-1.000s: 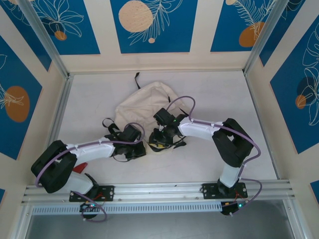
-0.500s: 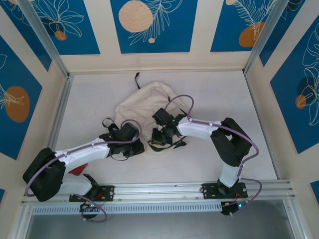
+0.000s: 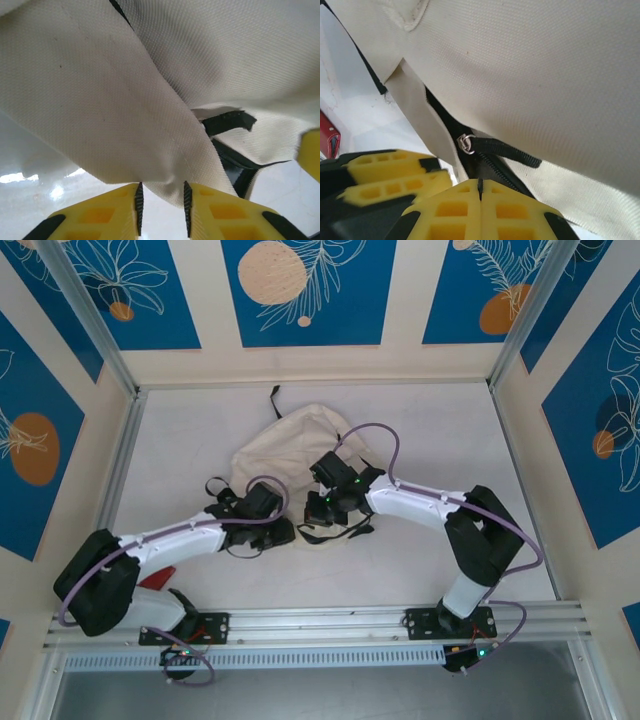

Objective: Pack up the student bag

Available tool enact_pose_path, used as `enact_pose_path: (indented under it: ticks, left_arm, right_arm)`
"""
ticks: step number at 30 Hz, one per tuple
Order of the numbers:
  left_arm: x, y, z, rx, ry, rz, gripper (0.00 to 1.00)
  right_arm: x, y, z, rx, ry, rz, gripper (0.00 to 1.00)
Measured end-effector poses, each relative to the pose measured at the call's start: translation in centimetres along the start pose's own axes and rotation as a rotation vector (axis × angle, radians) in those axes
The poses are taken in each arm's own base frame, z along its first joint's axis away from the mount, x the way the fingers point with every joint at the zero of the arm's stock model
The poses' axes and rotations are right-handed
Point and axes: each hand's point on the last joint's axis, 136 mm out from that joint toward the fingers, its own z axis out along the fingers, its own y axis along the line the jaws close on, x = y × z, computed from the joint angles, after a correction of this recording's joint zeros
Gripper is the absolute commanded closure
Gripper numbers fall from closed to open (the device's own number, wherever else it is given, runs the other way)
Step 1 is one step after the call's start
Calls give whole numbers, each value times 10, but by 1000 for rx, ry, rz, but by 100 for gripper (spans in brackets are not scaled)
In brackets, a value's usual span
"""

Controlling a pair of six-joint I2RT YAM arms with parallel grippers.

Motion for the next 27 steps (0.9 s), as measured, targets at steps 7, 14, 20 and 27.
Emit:
enact_pose_path:
  ticks: [7,14,20,27]
  left_arm:
    - [1,5,14,-23,16,1,82]
    - [0,7,22,-32,22,-1,84]
    - [0,7,25,-27,19,-1,88]
    - [-1,8,31,-26,18,0,94]
  right_arm:
    - [9,-10,0,24,22,42,64]
    - [7,-17,10,86,22,65,50]
    - [4,-26,29,158,33,18,49]
    - [2,-23,38,143,43,-21,48]
